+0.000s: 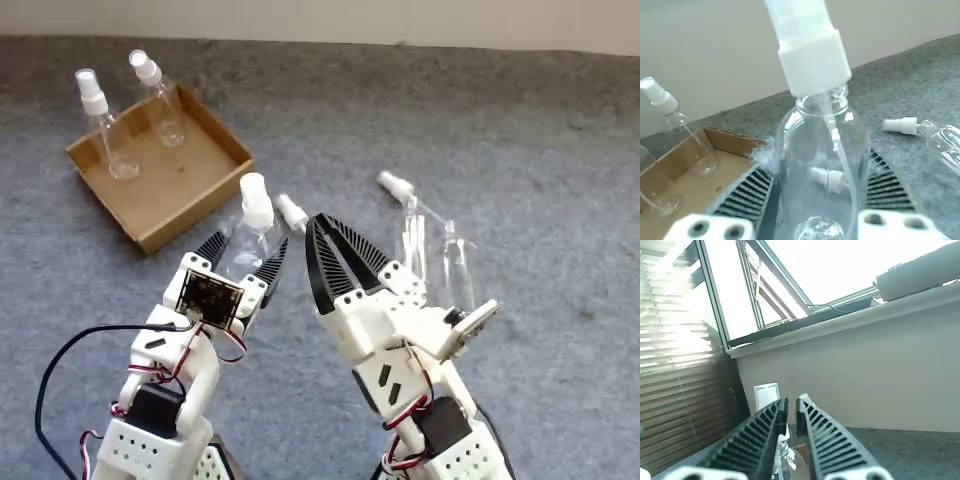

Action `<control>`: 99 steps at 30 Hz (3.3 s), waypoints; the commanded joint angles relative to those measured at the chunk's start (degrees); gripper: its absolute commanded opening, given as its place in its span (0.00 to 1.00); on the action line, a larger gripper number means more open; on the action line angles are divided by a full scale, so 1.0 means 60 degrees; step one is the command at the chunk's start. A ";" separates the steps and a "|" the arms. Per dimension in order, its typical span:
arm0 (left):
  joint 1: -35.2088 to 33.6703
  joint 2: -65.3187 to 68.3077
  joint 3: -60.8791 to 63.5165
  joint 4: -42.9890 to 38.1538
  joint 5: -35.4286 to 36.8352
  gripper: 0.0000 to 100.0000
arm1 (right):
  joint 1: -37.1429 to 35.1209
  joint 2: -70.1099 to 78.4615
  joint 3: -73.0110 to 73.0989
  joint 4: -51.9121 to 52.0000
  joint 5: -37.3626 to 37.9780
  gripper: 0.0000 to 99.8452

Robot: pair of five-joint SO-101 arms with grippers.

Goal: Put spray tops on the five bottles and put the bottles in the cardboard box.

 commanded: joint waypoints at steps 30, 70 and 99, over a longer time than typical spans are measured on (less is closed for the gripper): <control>-0.0989 -0.0066 -0.1033 -0.2183 0.0000 0.05 | -0.0901 -0.0022 0.1604 0.3143 0.2418 0.02; 0.1443 -0.0139 0.0168 -0.2755 0.2623 0.05 | -0.2366 -0.0022 0.1604 0.4286 0.3868 0.02; 0.1429 -0.0139 -0.1370 -0.0234 0.2637 0.05 | -0.2220 -0.0037 0.1604 0.4667 0.3839 0.02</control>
